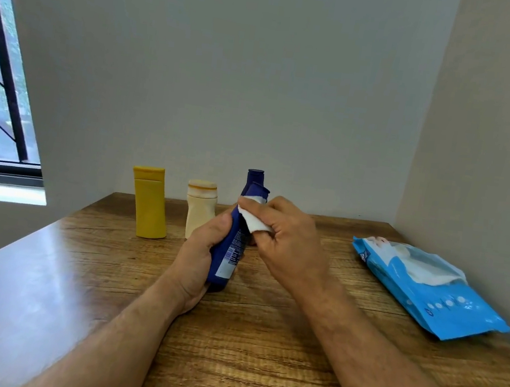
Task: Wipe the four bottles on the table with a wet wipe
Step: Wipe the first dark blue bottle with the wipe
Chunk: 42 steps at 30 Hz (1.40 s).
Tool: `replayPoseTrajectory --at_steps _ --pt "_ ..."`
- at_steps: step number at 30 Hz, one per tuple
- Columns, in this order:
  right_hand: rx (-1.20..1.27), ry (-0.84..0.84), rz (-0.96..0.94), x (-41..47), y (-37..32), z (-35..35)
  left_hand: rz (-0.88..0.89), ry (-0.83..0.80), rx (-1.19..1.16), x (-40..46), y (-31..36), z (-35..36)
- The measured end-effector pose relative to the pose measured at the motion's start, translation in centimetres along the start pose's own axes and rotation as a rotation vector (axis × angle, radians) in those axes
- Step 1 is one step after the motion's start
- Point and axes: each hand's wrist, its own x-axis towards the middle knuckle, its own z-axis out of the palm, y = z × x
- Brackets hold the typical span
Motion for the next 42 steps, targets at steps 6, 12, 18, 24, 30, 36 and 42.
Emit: replayPoseTrajectory --at_steps 6,12,18,24,30,36,42 --pt "0.031 0.183 0.058 0.0 0.3 -0.1 0.053 -0.047 0.082 -0.1 0.4 0.0" --pt "0.121 0.191 0.104 0.0 0.2 0.2 -0.044 0.07 -0.068 -0.2 0.3 -0.1" --pt "0.149 0.186 0.07 -0.1 0.2 0.0 0.023 -0.011 0.038 0.1 -0.1 -0.6" --pt "0.089 0.209 0.05 0.0 0.2 0.2 0.062 -0.042 0.06 0.2 0.0 -0.5" --pt "0.251 0.257 0.269 0.2 0.5 0.2 0.044 -0.046 0.085 0.1 0.0 -0.5" --pt "0.193 0.211 0.132 0.0 -0.2 0.2 0.159 -0.054 0.143 0.2 -0.1 -0.6" --pt "0.163 0.234 0.132 0.1 0.0 0.4 0.382 0.131 0.598 0.4 -0.8 -1.2"
